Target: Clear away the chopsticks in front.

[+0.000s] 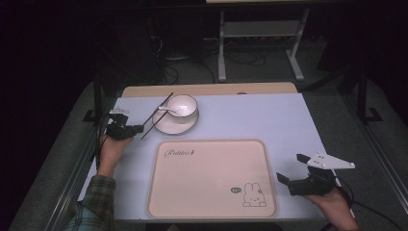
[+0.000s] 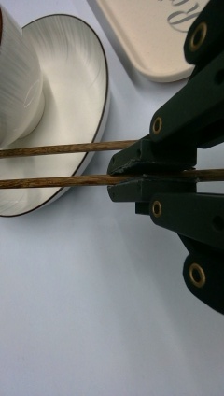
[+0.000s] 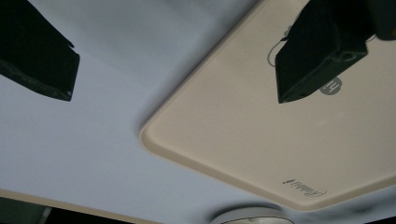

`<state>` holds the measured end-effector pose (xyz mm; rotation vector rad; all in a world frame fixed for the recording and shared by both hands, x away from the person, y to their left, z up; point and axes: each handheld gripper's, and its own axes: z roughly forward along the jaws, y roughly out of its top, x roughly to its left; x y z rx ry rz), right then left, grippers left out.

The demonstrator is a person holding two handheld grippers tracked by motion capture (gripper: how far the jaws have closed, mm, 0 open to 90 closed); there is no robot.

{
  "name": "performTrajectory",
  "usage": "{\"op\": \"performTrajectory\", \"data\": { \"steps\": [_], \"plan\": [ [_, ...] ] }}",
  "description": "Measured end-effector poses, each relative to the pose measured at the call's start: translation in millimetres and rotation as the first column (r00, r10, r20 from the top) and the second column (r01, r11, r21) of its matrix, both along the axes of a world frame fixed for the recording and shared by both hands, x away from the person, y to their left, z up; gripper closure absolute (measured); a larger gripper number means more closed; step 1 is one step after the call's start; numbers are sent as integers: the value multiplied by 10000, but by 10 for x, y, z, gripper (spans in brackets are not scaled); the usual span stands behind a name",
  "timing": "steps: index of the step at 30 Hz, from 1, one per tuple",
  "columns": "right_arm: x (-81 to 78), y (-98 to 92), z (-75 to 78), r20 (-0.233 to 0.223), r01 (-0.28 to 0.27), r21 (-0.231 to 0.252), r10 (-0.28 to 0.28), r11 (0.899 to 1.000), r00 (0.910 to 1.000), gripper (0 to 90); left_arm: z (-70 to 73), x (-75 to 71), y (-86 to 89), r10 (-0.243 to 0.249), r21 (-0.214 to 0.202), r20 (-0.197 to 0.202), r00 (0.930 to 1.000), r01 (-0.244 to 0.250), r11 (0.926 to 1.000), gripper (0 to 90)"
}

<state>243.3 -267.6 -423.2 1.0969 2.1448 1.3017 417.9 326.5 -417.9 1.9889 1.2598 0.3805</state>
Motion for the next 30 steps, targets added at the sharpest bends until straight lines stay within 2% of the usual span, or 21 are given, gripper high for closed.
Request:
{"op": "performTrajectory", "data": {
  "steps": [4, 8, 16, 23, 26, 30],
  "plan": [
    [1, 0, 0, 4, -7, 7, 7, 10000, 10000, 0, 9, -60, 58, -5, -4, -77, 10000, 5, 10000, 851],
    [1, -2, 0, -2, -2, 15, 2, 10000, 10000, 0, 39, -146, 133, 30, -199, -171, 9999, -33, 9998, 851],
    [2, 4, 0, 7, -35, -9, 35, 10000, 10000, 0, 93, -401, 255, -75, -379, -256, 9996, 66, 9993, 851],
    [2, 12, 2, -1, -51, -31, 51, 10000, 10000, 0, 128, -620, 285, -231, -296, -304, 9993, 222, 9993, 851],
    [1, 10, 3, -1, -56, -9, 56, 10000, 10000, 0, 141, -728, 273, -332, -40, -337, 9989, 331, 9994, 851],
    [0, 13, 2, 2, -71, -8, 71, 10000, 10000, 0, 144, -880, 254, -529, 100, -435, 9976, 534, 9985, 851]
  ]
}}
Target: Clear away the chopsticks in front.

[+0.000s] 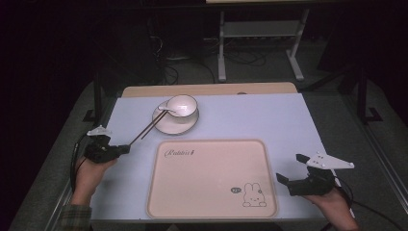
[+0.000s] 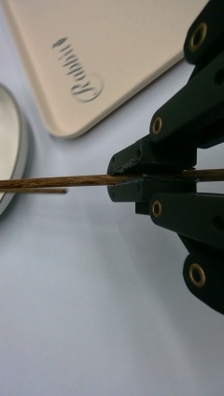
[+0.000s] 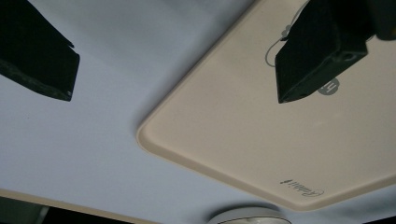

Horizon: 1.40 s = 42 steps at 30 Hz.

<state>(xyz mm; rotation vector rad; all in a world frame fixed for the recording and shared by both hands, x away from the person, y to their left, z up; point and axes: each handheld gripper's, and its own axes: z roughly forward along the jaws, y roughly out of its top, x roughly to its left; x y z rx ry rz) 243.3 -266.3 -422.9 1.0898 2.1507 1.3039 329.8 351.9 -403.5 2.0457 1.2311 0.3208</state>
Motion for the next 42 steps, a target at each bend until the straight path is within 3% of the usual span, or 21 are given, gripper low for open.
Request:
{"op": "performTrajectory", "data": {
  "steps": [8, 18, 24, 29, 38, 42],
  "plan": [
    [6, 2, -2, -13, -16, 17, 16, 10000, 10000, 0, -2, -293, -66, -404, 159, -74, 9992, 405, 9991, 851],
    [6, 11, -1, -12, -47, 9, 48, 10000, 10000, 0, -12, -417, -334, -1329, 285, -113, 9911, 1332, 9907, 851],
    [8, 9, -1, -1, -40, 10, 40, 10000, 10000, 0, -8, -436, -545, -2036, 218, -99, 9790, 2038, 9788, 851],
    [6, 15, -1, -27, -46, 1, 46, 10000, 10000, 0, -37, -455, -758, -2698, 158, -173, 9628, 2701, 9627, 851],
    [6, 19, -1, -46, -43, -2, 43, 10000, 10000, 0, -145, -455, -994, -3304, -137, -508, 9425, 3302, 9438, 851],
    [7, 21, 0, -49, -38, 4, 38, 10000, 10000, 0, -209, -432, -1087, -3548, 34, -689, 9324, 3559, 9345, 851]
  ]
}}
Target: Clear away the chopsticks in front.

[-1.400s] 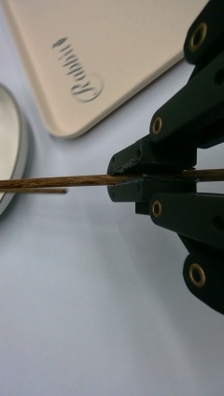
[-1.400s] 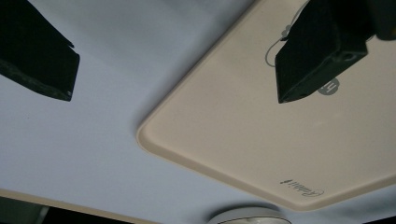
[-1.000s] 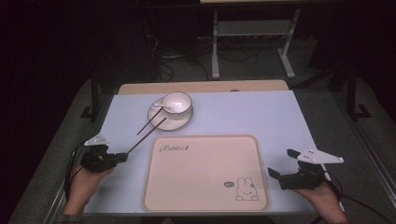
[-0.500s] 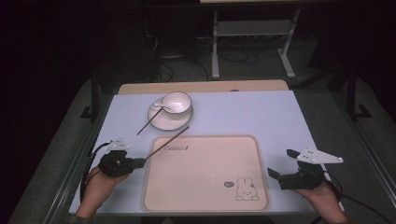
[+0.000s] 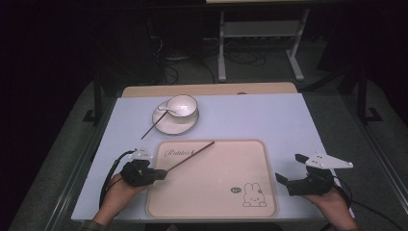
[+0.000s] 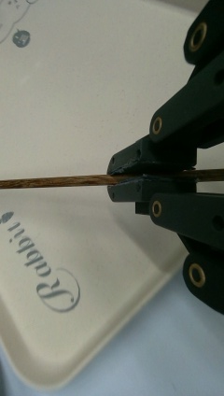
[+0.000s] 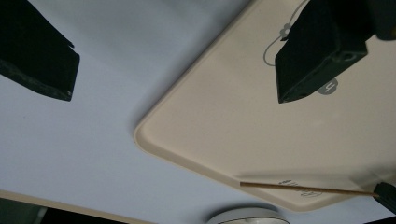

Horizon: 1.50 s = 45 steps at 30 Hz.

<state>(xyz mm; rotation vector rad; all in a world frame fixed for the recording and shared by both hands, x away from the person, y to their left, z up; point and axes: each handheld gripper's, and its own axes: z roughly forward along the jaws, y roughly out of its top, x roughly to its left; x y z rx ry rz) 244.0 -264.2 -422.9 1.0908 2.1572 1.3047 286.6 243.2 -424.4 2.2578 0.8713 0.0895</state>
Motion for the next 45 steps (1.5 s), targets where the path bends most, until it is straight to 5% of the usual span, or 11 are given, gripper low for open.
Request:
{"op": "performTrajectory", "data": {
  "steps": [12, 24, 33, 39, 45],
  "plan": [
    [-3, 3, 3, 27, -11, -13, 11, 10000, 10000, 0, -92, 0, -62, -133, 525, -71, 9999, 137, 9985, 842],
    [0, 3, 2, 26, -35, -18, 35, 10000, 10000, 0, -40, 42, -20, -47, 345, 20, 10000, 47, 9994, 778],
    [4, 5, -4, -23, 0, 15, 0, 10000, 10000, 0, 171, 444, 193, 700, -76, 304, 9971, -698, 9975, 510],
    [7, -3, -8, -24, 30, 22, -30, 10000, 10000, 0, 339, 760, 262, 1105, -36, 911, 9897, -1107, 9939, 523],
    [8, -11, -13, -63, 48, 47, -48, 10000, 10000, 0, 423, 1170, 266, 1681, 65, 1453, 9750, -1708, 9853, 585]
  ]
}}
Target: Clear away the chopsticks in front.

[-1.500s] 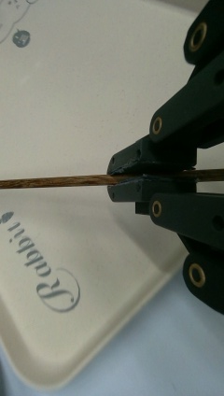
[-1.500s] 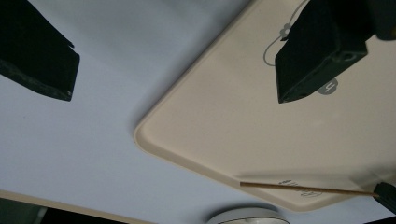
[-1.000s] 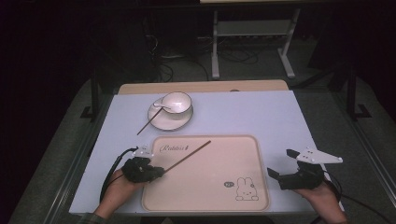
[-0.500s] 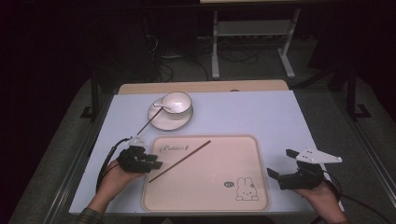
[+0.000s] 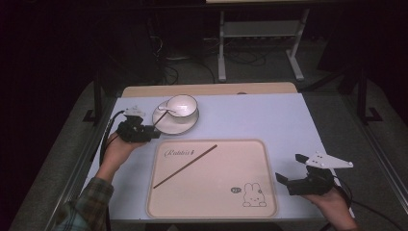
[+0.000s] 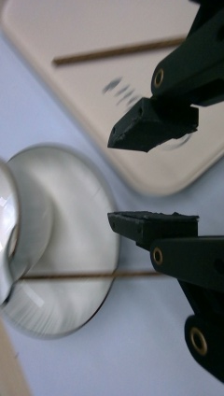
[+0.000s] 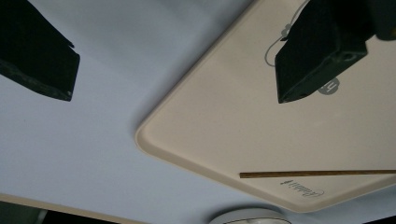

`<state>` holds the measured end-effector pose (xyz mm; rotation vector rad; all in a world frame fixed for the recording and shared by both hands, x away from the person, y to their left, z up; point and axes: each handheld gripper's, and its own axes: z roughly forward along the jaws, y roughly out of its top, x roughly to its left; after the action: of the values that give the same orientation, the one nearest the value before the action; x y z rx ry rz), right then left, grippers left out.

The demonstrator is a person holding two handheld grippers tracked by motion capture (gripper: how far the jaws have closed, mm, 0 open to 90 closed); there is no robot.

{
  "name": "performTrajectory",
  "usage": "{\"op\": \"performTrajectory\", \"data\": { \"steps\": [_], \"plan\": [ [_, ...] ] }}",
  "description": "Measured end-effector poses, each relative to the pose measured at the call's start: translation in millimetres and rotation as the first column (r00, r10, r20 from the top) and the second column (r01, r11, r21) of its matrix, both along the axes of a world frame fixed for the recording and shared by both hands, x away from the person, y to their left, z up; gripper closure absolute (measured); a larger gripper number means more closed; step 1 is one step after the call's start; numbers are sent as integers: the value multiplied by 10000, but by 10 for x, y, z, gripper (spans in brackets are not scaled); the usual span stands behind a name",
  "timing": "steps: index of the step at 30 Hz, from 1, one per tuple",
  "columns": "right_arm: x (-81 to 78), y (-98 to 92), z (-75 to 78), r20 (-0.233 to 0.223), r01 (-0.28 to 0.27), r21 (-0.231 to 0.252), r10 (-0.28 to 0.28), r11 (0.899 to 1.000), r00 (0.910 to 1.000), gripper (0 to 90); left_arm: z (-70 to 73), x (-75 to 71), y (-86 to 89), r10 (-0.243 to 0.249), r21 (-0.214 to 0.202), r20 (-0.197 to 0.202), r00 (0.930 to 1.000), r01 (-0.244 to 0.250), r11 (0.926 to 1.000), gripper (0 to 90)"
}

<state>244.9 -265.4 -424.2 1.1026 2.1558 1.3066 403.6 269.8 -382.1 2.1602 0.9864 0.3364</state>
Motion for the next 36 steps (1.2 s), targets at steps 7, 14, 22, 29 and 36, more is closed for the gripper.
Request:
{"op": "performTrajectory", "data": {
  "steps": [7, 14, 22, 29, 36],
  "plan": [
    [-5, -11, -2, 23, 21, 11, -21, 10000, 10000, 35, -23, 436, -49, 755, 286, 235, 9969, -762, 9967, 657],
    [-7, -24, -5, 36, -42, 97, 42, 9999, 10000, 35, -214, 745, -46, 1284, 321, -275, 9913, -1275, 9913, 707],
    [-8, -41, -5, 43, -1, 155, 1, 9999, 10000, 36, -446, 853, -41, 1179, 300, -778, 9900, -1158, 9928, 779],
    [-7, -39, -6, 29, -6, 134, 5, 9999, 10000, 38, -416, 845, -39, 1420, 316, -597, 9881, -1403, 9896, 843],
    [-9, -38, -8, -4, 19, 116, -19, 9999, 10000, 40, -277, 770, 62, 1697, 271, -561, 9839, -1684, 9854, 844]
  ]
}}
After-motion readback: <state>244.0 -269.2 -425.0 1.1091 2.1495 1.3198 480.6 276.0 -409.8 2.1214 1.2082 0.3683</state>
